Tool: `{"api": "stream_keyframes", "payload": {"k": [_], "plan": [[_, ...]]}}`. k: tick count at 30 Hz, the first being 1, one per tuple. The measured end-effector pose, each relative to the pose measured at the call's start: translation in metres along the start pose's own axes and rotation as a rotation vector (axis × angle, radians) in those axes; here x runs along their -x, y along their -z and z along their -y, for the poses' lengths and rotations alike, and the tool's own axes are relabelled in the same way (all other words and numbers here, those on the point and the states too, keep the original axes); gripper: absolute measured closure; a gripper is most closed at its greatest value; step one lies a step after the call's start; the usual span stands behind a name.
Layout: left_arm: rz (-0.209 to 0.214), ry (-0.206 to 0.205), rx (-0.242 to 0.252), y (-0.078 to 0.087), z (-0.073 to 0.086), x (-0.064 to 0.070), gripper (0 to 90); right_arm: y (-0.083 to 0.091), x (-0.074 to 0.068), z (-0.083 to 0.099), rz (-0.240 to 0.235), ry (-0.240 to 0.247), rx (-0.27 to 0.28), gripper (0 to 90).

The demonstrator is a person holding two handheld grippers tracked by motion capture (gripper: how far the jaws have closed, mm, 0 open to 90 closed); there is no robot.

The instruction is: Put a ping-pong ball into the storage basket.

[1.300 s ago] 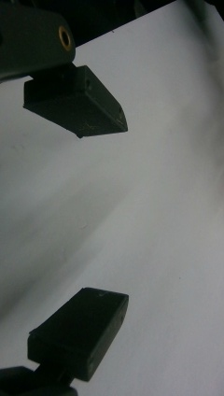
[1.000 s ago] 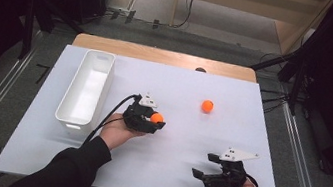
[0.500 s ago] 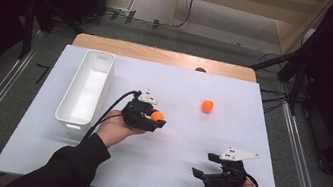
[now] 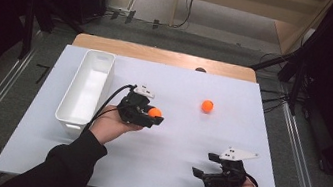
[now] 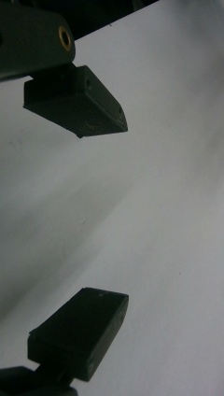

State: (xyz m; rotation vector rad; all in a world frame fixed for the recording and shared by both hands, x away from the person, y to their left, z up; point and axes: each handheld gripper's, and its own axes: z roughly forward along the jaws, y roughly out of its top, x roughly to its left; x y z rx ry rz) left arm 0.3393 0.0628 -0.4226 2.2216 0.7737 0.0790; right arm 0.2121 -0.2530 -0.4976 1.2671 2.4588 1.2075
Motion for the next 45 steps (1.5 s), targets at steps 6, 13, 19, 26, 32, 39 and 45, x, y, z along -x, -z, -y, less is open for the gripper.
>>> {"api": "stream_keyframes", "payload": {"k": [6,13,19,26,32,39,45], "plan": [[0.006,-0.012,0.013,0.013,-0.007,0.000,51.0,0.000,0.001,0.000,0.009,-0.008,0.006,14.3],[0.009,-0.016,0.008,0.024,-0.011,-0.002,51.0,0.000,0.000,0.000,0.014,-0.009,0.002,14.3],[0.010,-0.007,0.004,0.032,-0.013,-0.005,51.0,0.000,0.000,0.000,0.013,-0.007,0.004,14.3],[0.007,-0.008,-0.024,0.041,-0.015,-0.010,51.0,0.000,0.000,0.000,0.013,-0.007,0.005,14.3],[0.000,-0.006,-0.026,0.049,-0.017,-0.012,51.0,0.000,0.000,0.000,0.012,-0.005,0.005,14.3],[-0.017,0.016,-0.015,0.058,-0.018,-0.017,50.9,0.000,0.000,0.001,0.011,-0.003,0.003,14.3],[-0.032,0.036,-0.016,0.063,-0.018,-0.021,51.0,0.000,0.000,0.001,0.011,-0.003,0.002,14.3]]}}
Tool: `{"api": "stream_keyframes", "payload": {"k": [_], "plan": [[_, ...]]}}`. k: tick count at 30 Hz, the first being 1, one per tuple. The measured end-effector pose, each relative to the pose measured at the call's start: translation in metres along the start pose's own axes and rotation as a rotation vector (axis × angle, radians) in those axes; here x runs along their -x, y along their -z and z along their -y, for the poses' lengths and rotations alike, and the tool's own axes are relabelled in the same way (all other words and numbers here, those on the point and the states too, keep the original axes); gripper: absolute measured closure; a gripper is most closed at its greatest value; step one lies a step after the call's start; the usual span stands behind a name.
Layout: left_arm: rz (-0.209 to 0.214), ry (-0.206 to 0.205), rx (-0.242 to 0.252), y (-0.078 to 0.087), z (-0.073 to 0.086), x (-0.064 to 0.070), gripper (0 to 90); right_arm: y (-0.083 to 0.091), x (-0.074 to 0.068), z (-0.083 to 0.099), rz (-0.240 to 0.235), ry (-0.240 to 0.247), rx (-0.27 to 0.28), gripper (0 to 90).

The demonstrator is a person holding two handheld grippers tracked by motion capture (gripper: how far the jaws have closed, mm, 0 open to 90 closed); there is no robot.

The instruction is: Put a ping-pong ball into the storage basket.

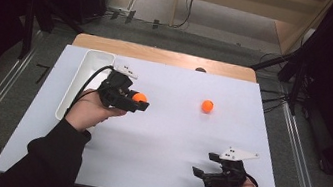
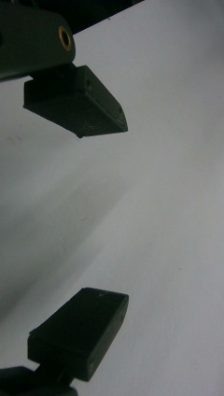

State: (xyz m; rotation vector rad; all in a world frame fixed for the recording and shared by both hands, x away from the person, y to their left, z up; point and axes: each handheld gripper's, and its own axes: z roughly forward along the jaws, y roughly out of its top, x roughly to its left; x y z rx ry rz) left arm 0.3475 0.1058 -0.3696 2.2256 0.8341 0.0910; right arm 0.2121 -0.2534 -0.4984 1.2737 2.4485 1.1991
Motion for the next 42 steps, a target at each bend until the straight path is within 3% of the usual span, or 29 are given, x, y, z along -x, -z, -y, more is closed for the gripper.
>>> {"api": "stream_keyframes", "payload": {"k": [9,42], "plan": [[-0.042,-0.006,0.004,0.009,0.000,-0.006,50.9,0.000,0.000,0.000,0.000,0.001,-0.001,14.3],[-0.102,0.033,0.013,0.033,0.004,-0.028,50.9,0.000,0.000,0.000,-0.003,-0.002,-0.002,14.3]]}}
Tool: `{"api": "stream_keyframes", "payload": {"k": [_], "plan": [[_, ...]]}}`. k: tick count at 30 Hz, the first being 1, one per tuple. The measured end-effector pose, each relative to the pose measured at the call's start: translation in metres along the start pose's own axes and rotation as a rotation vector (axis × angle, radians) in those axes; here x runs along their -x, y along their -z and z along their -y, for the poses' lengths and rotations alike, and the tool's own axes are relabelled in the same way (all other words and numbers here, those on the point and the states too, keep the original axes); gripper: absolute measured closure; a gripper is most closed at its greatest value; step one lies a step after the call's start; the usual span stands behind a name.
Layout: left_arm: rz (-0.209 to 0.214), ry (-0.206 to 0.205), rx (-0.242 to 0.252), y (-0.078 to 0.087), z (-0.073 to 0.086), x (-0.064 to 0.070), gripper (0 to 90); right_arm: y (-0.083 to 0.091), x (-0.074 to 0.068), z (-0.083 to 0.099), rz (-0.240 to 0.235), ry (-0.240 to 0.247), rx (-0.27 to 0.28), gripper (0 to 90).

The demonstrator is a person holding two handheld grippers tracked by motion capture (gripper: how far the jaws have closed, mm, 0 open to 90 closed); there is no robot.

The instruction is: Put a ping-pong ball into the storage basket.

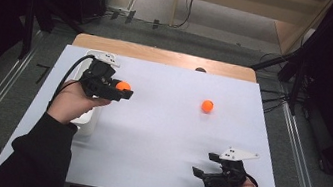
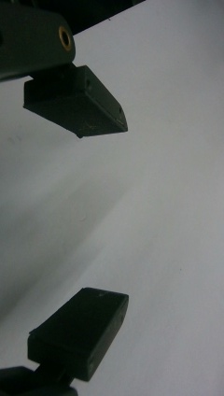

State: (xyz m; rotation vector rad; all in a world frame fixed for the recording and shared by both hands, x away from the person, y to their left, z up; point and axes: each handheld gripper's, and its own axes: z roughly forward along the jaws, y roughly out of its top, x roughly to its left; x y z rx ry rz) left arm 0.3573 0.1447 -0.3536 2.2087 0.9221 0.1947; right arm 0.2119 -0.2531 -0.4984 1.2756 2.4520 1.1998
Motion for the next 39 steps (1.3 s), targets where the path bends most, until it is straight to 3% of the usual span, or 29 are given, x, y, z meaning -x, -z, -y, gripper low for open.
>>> {"api": "stream_keyframes", "payload": {"k": [39], "plan": [[-0.085,0.079,0.029,0.018,0.008,-0.031,50.9,0.000,-0.001,0.000,-0.004,-0.007,-0.005,14.3]]}}
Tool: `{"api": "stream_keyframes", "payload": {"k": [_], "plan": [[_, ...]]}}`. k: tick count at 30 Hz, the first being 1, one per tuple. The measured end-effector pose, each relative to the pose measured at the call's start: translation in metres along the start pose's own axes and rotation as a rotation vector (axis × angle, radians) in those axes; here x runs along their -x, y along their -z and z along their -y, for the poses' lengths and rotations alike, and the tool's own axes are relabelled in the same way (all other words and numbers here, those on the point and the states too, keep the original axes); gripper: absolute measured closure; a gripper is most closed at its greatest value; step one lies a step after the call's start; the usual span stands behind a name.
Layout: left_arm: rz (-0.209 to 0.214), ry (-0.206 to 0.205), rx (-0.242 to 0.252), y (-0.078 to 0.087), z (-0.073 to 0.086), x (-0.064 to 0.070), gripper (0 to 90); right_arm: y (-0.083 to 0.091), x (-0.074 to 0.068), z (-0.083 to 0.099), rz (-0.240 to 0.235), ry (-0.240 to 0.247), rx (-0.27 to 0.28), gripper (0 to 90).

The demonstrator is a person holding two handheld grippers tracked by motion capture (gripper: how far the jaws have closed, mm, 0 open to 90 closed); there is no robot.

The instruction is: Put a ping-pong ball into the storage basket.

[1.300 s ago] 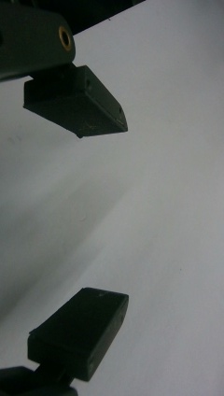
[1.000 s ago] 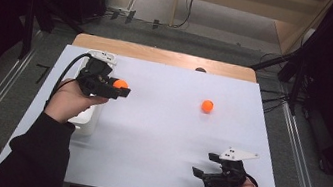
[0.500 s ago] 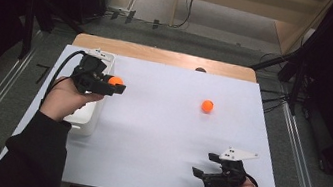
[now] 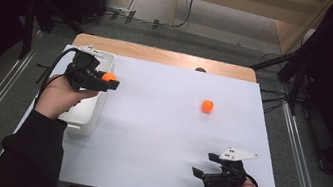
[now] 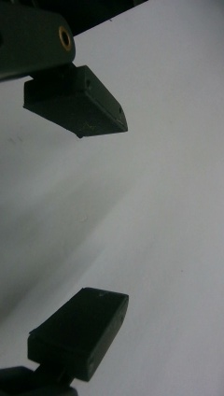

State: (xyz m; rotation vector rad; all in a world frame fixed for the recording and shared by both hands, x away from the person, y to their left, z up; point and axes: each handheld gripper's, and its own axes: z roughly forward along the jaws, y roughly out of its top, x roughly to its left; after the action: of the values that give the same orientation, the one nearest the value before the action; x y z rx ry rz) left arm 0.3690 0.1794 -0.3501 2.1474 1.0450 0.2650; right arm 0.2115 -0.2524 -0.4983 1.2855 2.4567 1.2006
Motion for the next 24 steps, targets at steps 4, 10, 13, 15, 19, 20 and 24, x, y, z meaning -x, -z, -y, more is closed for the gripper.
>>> {"api": "stream_keyframes", "payload": {"k": [4,10,13,15,19,20,24], "plan": [[-0.010,0.012,0.006,0.002,0.001,-0.004,50.9,0.000,0.000,0.000,0.000,0.000,0.000,14.3],[-0.041,0.014,0.004,0.003,0.001,-0.007,50.9,0.000,0.000,0.000,0.000,0.001,-0.001,14.3],[-0.054,0.020,0.005,0.005,0.002,-0.009,50.9,0.000,0.000,0.000,0.000,0.000,-0.001,14.3],[-0.059,0.024,0.010,0.006,0.002,-0.011,50.9,0.000,0.000,0.000,0.001,0.001,-0.001,14.3],[-0.080,0.040,0.025,0.007,0.003,-0.015,50.9,0.000,0.000,0.000,0.000,0.001,-0.002,14.3],[-0.088,0.044,0.034,0.008,0.003,-0.016,50.9,0.000,0.000,0.000,0.000,0.001,-0.002,14.3],[-0.103,0.050,0.040,0.008,0.004,-0.018,50.9,0.000,0.000,0.000,-0.002,-0.002,0.001,14.3]]}}
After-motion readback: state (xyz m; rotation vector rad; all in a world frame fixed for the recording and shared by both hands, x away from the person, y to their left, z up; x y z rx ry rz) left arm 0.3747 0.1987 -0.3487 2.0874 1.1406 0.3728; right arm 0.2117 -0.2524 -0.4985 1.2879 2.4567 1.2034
